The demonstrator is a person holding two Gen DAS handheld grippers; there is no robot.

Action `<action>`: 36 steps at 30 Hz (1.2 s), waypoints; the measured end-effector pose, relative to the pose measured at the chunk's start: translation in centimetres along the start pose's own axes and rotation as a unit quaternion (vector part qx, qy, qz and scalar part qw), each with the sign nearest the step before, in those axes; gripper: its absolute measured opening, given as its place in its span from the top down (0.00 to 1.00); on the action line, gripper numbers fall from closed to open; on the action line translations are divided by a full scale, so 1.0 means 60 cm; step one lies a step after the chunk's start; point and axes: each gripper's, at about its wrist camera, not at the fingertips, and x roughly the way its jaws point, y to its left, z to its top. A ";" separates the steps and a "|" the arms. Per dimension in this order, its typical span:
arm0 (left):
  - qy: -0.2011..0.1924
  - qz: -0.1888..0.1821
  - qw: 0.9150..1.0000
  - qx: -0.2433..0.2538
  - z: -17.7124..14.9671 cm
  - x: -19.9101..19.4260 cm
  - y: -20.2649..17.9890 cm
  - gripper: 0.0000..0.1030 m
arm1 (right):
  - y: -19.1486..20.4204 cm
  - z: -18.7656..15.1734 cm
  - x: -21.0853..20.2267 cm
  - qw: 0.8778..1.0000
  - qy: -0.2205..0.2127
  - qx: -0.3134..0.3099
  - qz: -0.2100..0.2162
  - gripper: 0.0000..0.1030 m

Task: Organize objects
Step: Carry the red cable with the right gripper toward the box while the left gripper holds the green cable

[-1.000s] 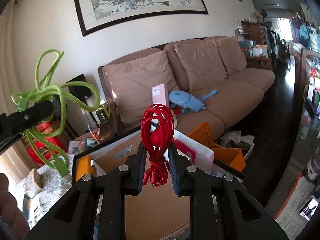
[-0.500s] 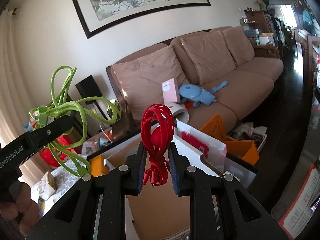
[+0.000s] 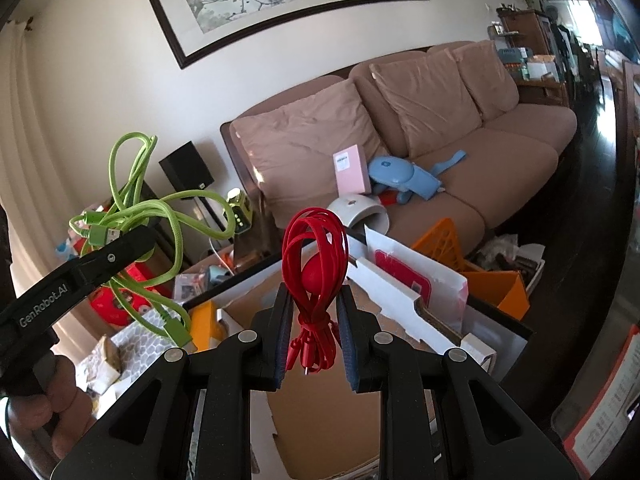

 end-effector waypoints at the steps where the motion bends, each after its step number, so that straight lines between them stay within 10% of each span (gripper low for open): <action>1: -0.003 0.005 1.000 0.001 0.000 0.000 0.000 0.77 | -0.003 0.000 0.001 1.000 0.003 0.006 0.005 0.79; 36: 0.037 0.000 0.999 -0.009 -0.040 0.031 0.013 0.77 | -0.056 -0.022 0.032 0.989 0.079 0.118 0.052 0.79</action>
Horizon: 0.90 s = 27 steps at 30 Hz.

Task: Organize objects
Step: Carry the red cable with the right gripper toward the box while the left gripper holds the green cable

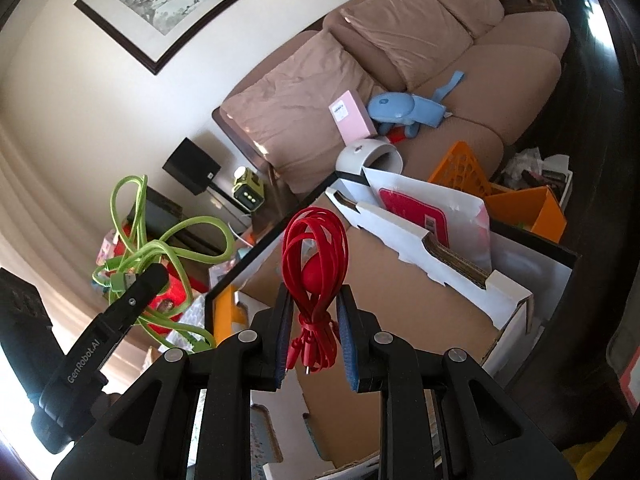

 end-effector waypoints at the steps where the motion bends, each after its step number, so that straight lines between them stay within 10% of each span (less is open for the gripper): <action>1: 0.001 0.000 1.000 0.000 -0.001 0.001 0.000 0.77 | 0.000 0.001 0.002 1.000 0.003 -0.001 -0.002 0.79; 27: 0.037 -0.008 0.999 0.018 -0.023 0.031 -0.023 0.77 | 0.009 -0.001 0.003 0.998 0.000 -0.038 -0.054 0.79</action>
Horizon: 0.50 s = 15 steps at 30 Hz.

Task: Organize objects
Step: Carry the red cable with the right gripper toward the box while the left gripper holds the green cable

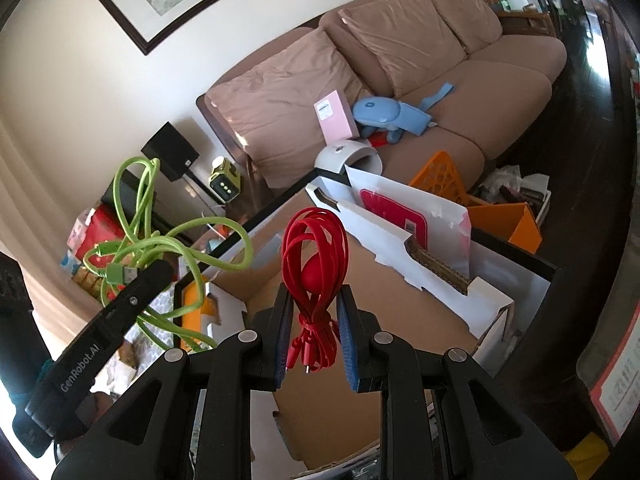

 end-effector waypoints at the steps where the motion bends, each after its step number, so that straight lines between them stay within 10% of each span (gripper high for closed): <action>1: 0.003 -0.001 1.000 0.000 -0.002 0.003 0.000 0.77 | 0.000 0.001 0.000 1.000 -0.001 0.000 -0.001 0.79; 15: 0.016 0.001 1.000 0.000 -0.009 0.012 0.002 0.77 | 0.000 0.000 -0.001 1.000 -0.002 -0.009 -0.012 0.79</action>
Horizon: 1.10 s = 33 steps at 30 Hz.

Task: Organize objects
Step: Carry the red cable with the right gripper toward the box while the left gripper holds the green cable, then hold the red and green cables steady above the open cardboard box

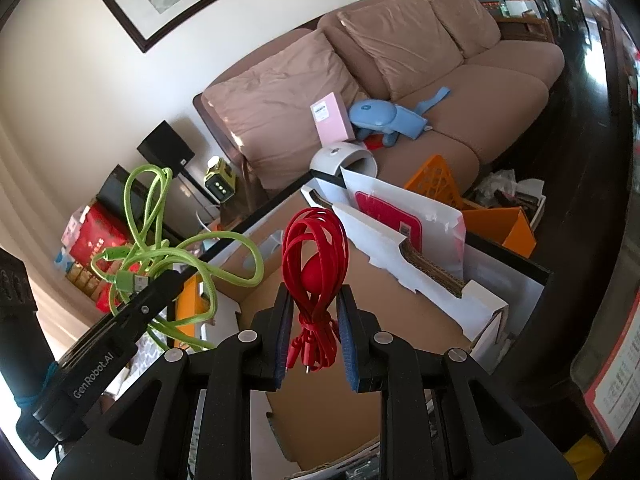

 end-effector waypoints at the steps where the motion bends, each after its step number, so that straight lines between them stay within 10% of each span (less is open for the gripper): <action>1: 0.001 0.000 1.000 -0.002 0.000 0.001 0.001 0.77 | 0.000 0.000 0.000 1.000 0.000 0.000 0.000 0.79; 33: 0.022 -0.001 1.000 0.004 -0.021 0.050 0.001 0.77 | 0.002 -0.004 0.005 1.000 0.005 -0.005 -0.009 0.79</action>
